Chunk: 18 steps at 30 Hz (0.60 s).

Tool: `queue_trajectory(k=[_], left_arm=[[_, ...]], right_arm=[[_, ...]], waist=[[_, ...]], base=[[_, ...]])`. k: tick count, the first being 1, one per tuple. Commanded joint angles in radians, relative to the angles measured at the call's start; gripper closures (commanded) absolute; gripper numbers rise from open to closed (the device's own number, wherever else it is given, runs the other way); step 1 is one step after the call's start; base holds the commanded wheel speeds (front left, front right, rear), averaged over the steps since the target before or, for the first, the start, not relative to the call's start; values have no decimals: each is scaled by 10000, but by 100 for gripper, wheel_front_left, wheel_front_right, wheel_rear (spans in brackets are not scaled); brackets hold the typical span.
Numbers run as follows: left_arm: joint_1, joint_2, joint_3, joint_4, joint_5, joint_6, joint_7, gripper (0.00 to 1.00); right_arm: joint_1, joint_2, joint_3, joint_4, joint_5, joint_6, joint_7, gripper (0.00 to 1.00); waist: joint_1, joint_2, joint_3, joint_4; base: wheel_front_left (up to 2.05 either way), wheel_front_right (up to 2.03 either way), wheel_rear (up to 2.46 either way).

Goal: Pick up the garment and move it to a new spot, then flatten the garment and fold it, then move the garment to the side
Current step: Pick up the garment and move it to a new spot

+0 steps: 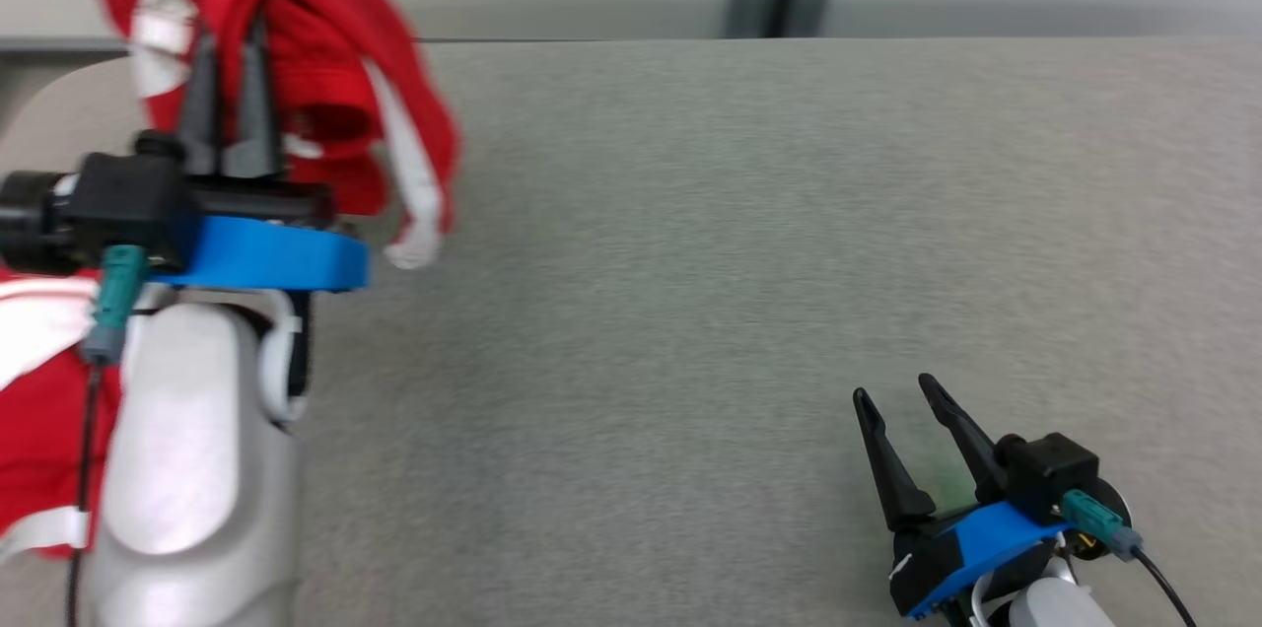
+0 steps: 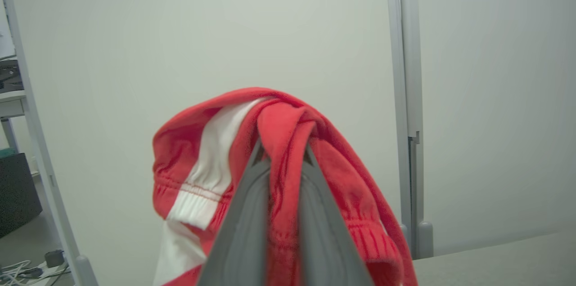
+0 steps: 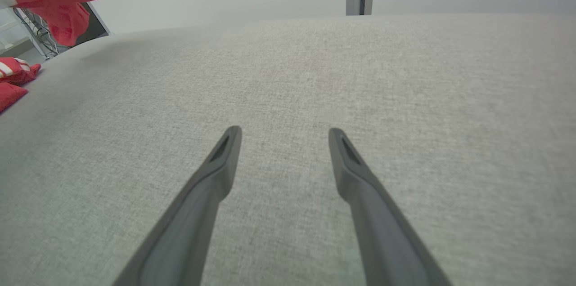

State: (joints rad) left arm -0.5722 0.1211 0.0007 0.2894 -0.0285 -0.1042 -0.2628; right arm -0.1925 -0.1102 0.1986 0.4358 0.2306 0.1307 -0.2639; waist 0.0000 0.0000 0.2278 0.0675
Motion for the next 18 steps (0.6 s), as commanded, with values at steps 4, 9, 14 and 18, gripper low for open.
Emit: queue_trajectory(k=[4, 9, 14, 18], left_arm=[[26, -446, -837, -170, -271, -107, -31, 100], [305, -681, -1913, -1, -1386, 11, -31, 100], [861, -694, -3579, 133, -2806, 834, -30, 100], [1404, -674, -4177, 637, -2703, 1301, -31, 88]], right_arm=[[159, 142, 19, 48, 24, 1, -9, 0], [157, 264, 1, 59, 92, 1, -9, 0], [152, 322, -32, 87, 157, 1, -9, 0], [69, 348, -115, 29, 222, 1, -9, 0]], waist=[[0, 0, -560, -1484], [0, 0, -513, -2522], [0, 0, -355, -3185], [0, 0, -227, -3337]], base=[[0, 0, 0], [0, 0, 0], [0, 0, 0], [0, 0, 0]])
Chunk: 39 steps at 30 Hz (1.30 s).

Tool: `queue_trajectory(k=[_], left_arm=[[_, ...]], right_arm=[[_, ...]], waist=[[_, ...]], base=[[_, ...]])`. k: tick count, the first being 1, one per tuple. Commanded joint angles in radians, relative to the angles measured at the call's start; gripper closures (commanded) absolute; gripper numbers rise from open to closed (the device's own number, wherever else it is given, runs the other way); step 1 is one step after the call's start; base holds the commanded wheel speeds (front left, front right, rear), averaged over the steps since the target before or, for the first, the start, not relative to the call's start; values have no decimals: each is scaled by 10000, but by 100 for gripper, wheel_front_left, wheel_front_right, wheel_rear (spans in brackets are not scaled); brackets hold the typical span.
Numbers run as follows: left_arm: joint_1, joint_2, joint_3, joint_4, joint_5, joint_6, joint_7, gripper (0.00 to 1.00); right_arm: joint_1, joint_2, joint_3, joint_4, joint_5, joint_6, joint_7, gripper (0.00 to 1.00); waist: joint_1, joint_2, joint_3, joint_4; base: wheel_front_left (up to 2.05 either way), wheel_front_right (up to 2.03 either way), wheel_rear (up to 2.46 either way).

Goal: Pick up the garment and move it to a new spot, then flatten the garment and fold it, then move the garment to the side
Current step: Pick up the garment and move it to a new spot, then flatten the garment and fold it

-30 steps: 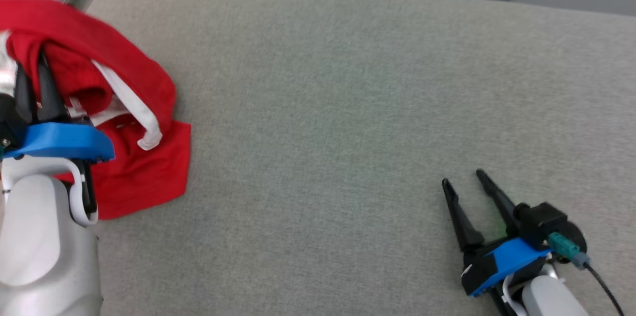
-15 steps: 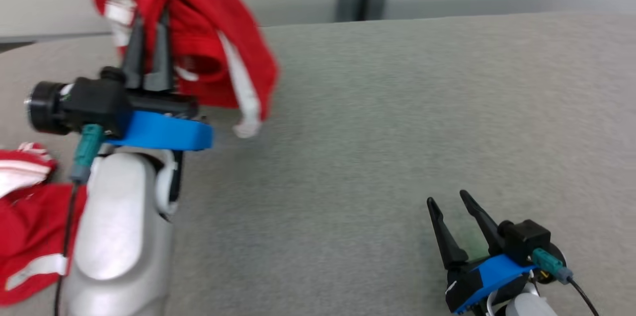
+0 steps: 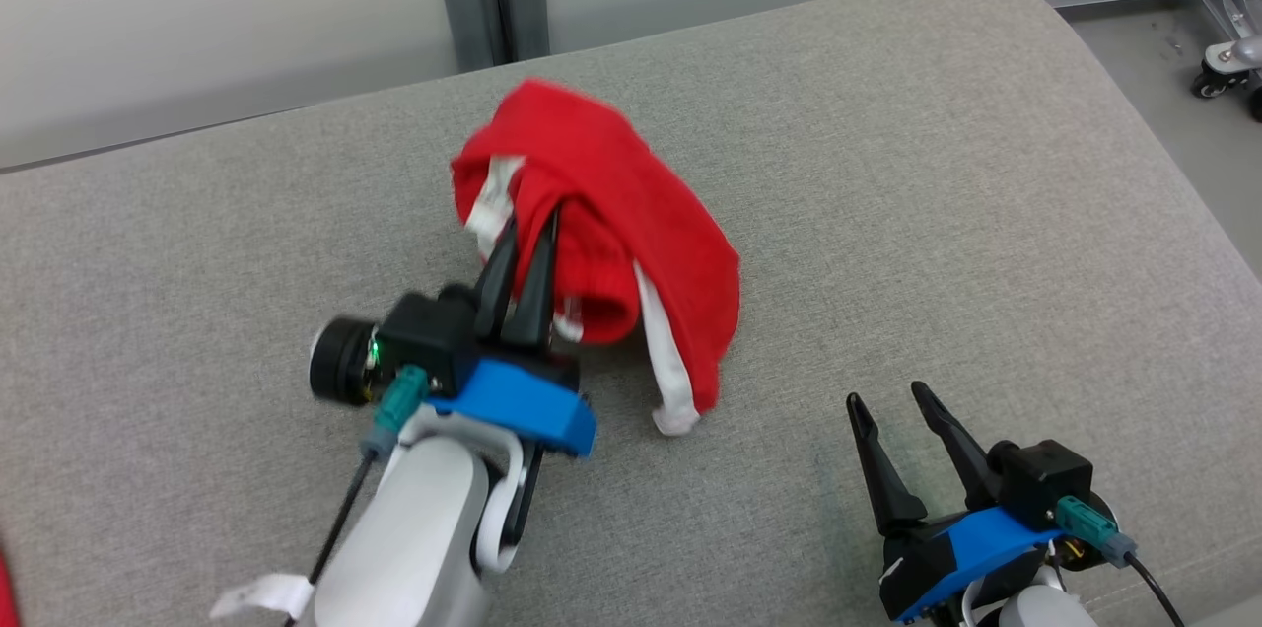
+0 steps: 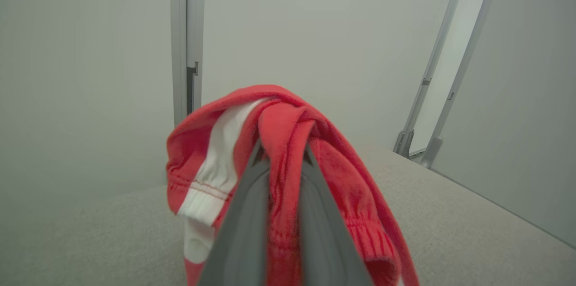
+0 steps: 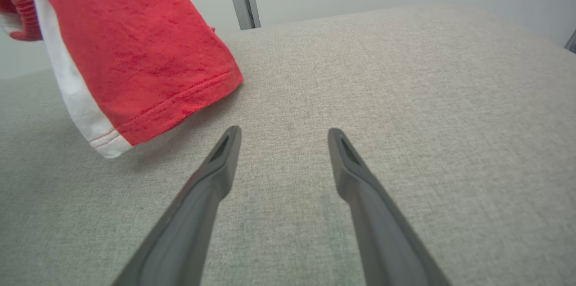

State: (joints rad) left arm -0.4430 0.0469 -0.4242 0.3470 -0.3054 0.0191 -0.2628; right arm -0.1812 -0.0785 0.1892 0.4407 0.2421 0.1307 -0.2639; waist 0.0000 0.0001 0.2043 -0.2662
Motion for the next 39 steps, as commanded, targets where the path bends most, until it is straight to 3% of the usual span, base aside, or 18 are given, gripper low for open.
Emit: queue_trajectory(k=[1, 2, 11, 23, 39], left_arm=[[317, 66, 35, 283, 167, 132, -30, 51], [489, 66, 56, 504, 280, 187, -30, 0], [2135, 202, 1449, 1520, 814, 314, -31, 0], [3797, 92, 3425, -147, 1520, 168, -31, 0], [3958, 36, 2650, -274, 1159, 202, -31, 0]], right_arm=[[-47, 35, -58, -28, 117, 1, -9, 0], [-38, 39, -96, -40, 102, 1, -9, 0], [134, 82, -338, -173, -23, 1, -9, 0], [572, 180, -602, -390, -432, 1, -9, 0], [429, -145, -3, -50, -1099, 1, -9, 0]], waist=[[0, -1, 26, 8], [0, -1, 36, 38], [0, -1, -212, 758], [0, -1, -856, 1593], [0, -1, -717, 2361]], base=[[0, 0, 0], [0, 0, 0], [0, 0, 0], [0, 0, 0], [0, 0, 0]])
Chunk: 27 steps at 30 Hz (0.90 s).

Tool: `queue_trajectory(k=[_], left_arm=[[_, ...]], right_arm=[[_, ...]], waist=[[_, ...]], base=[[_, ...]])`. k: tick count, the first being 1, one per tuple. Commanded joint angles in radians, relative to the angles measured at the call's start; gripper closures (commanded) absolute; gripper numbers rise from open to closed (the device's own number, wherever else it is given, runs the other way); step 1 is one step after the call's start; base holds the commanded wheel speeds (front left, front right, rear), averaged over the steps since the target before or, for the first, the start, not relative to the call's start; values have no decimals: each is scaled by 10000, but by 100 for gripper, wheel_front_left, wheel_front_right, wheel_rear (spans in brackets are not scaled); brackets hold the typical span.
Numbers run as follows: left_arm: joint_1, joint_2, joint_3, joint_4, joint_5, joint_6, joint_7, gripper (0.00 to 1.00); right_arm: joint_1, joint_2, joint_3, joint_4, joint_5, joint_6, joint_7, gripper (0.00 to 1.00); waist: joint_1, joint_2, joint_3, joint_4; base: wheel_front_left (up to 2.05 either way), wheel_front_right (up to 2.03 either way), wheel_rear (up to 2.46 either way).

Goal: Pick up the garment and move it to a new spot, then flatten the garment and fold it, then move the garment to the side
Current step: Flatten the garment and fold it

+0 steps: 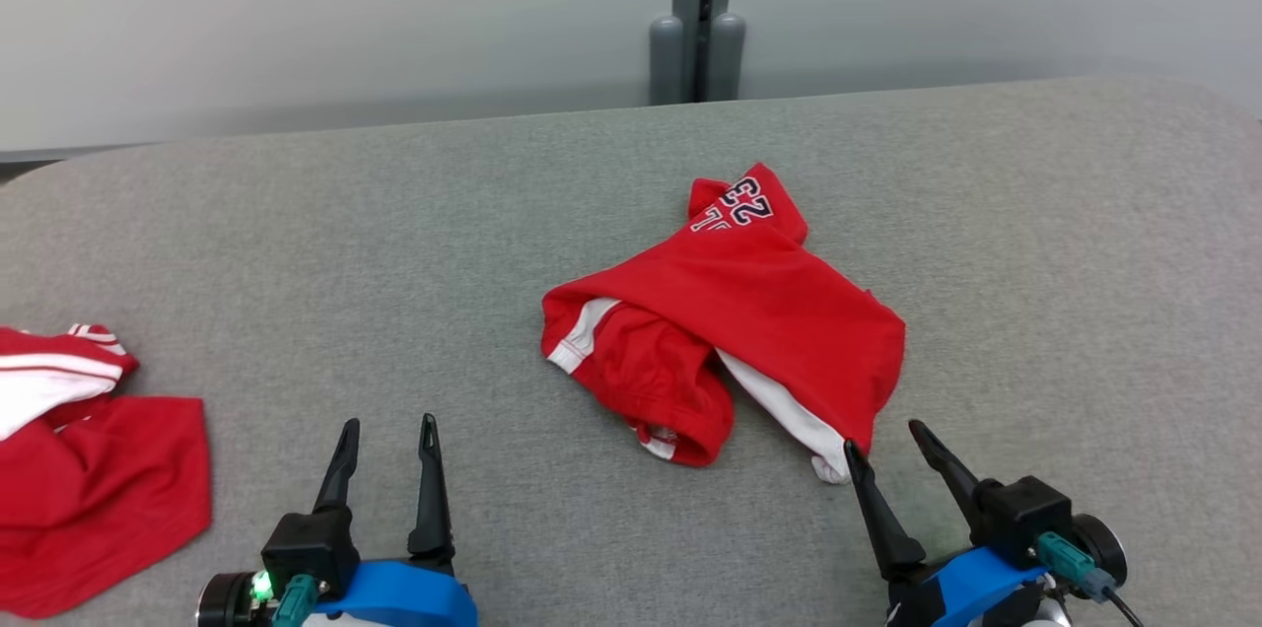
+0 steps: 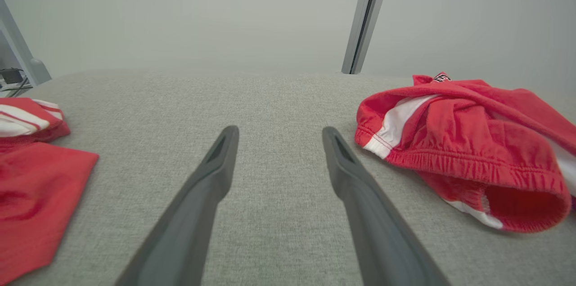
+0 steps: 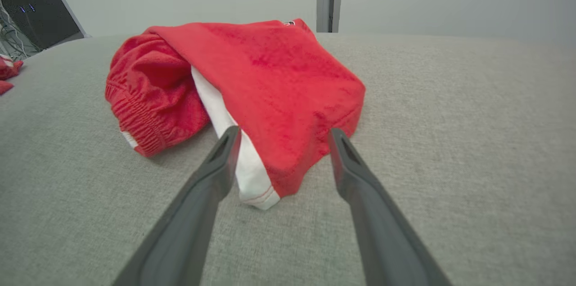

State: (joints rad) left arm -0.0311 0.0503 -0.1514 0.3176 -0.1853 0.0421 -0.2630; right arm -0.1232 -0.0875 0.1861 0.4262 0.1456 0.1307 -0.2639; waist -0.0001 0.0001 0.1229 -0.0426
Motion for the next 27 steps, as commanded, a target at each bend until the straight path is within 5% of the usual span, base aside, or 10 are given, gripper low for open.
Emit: queue_trajectory(k=[1, 12, 15, 17, 18, 27], left_arm=[[-175, 0, -138, 56, -75, -30, -28, 0], [-134, 1, -413, 252, -207, 1, -29, 0], [-141, 0, -380, 267, -170, -43, -28, 0], [-147, -1, -363, 274, -174, -23, -29, 0], [-165, -1, -361, 287, -181, -26, -29, 0], [-348, -1, -755, 381, -393, -69, -29, 0]], right_arm=[[-202, -82, 26, 263, -266, 1, -9, 0], [-694, 124, -657, 1650, -1551, -1, -9, 0], [-729, 157, -759, 1729, -1733, -1, -9, 50], [-744, 178, -746, 1774, -1801, -1, -9, 75], [-748, 174, -746, 1789, -1811, -1, -9, 100], [-1331, -208, -714, -429, -1480, -1, -12, 100]], waist=[[1, -1, 130, 207], [1, -1, 382, 873], [1, -1, 419, 937], [1, -1, 435, 945], [1, -1, 437, 940], [1, -1, 292, 937]], base=[[0, 0, 0], [0, 0, 0], [0, 0, 0], [0, 0, 0], [0, 0, 0], [0, 0, 0]])
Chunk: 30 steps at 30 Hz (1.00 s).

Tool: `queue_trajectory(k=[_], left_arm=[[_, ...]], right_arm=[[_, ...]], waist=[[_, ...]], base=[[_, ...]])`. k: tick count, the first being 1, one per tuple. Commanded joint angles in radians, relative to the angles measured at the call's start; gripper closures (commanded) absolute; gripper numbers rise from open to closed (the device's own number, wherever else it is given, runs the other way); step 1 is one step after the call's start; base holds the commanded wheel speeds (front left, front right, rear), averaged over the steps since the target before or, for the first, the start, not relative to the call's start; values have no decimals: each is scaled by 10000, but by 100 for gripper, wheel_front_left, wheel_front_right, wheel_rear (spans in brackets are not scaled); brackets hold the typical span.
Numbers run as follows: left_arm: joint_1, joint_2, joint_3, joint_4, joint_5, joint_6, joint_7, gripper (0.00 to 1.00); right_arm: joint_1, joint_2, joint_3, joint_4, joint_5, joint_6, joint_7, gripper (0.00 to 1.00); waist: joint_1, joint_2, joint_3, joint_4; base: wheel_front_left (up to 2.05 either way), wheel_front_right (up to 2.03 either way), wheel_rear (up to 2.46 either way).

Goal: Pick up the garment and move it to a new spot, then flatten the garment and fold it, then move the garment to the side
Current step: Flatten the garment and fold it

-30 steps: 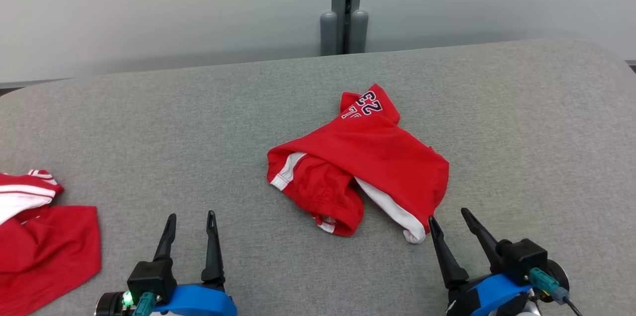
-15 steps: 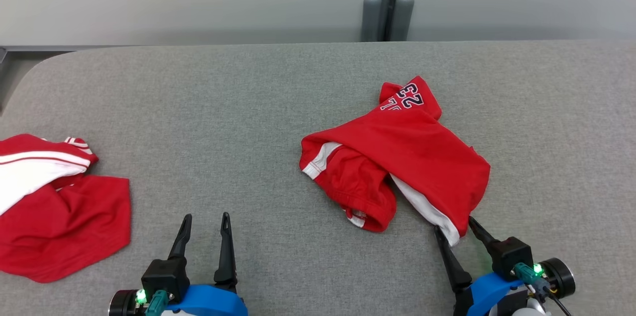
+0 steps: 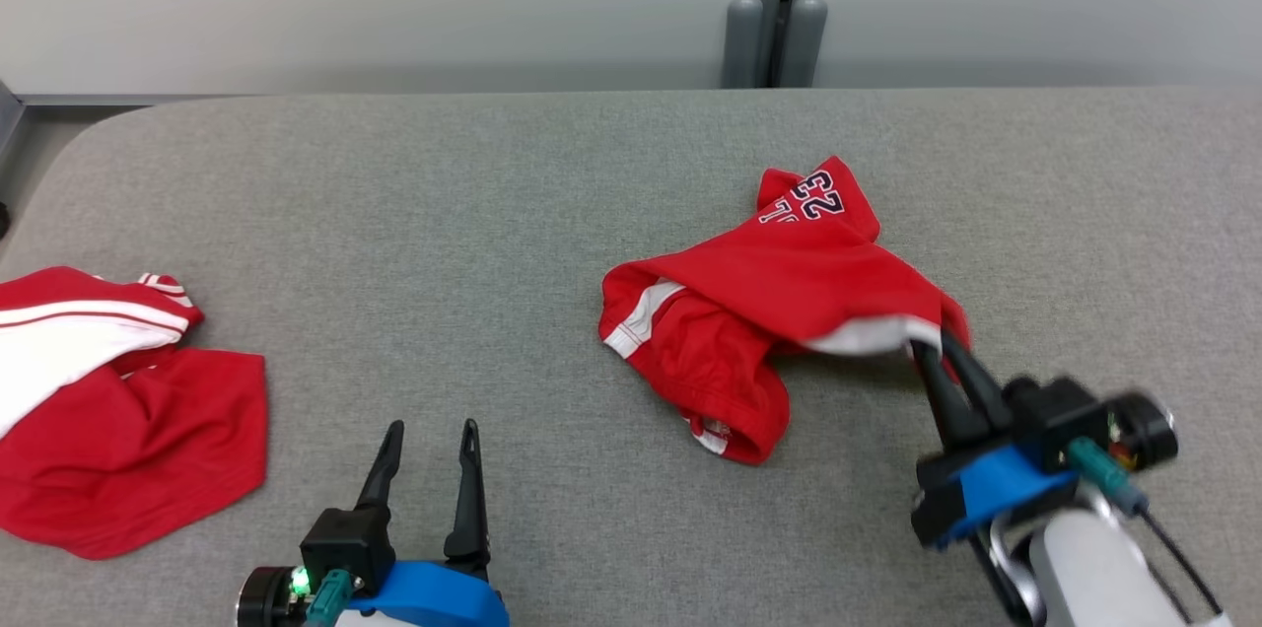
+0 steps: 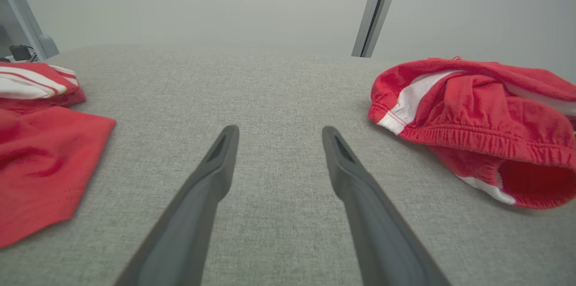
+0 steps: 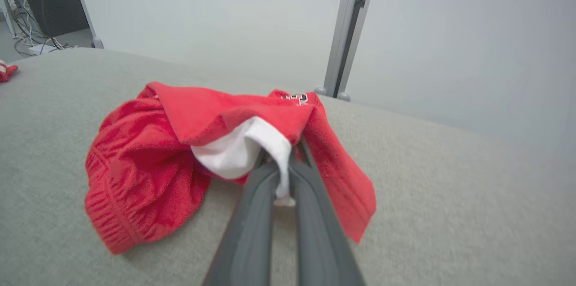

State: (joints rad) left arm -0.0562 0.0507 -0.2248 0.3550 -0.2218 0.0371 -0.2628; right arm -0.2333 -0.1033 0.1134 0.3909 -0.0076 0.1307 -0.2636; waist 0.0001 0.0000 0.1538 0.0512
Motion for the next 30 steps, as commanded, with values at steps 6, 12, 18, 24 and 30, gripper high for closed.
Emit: queue_trajectory(k=[6, 12, 18, 24, 30], left_arm=[[83, -3, -215, 199, -165, -45, -30, 0], [384, -5, -337, 259, -335, 102, -30, 0], [594, -4, -367, 347, -452, 146, -31, 0], [506, -4, -273, 175, -486, 201, -31, 0], [231, -2, -265, 110, -309, 72, -31, 0]], right_arm=[[-2122, -448, 1316, -970, 441, 1, -13, 100], [-4808, -86, 2278, -559, 1077, -1, -13, 100], [-6018, 221, 1906, 110, 1239, -1, 527, 100], [-4360, -648, 1064, 796, 1089, -1, 1294, 100], [-1869, -1965, 155, 1689, 523, -1, 1231, 100]], waist=[[-1, 0, -303, 262], [-1, 0, -475, 511], [-1, 0, -667, 311], [-1, 0, -590, -121], [-1, 0, -303, -564]], base=[[0, 0, 0], [0, 0, 0], [0, 0, 0], [0, 0, 0], [0, 0, 0]])
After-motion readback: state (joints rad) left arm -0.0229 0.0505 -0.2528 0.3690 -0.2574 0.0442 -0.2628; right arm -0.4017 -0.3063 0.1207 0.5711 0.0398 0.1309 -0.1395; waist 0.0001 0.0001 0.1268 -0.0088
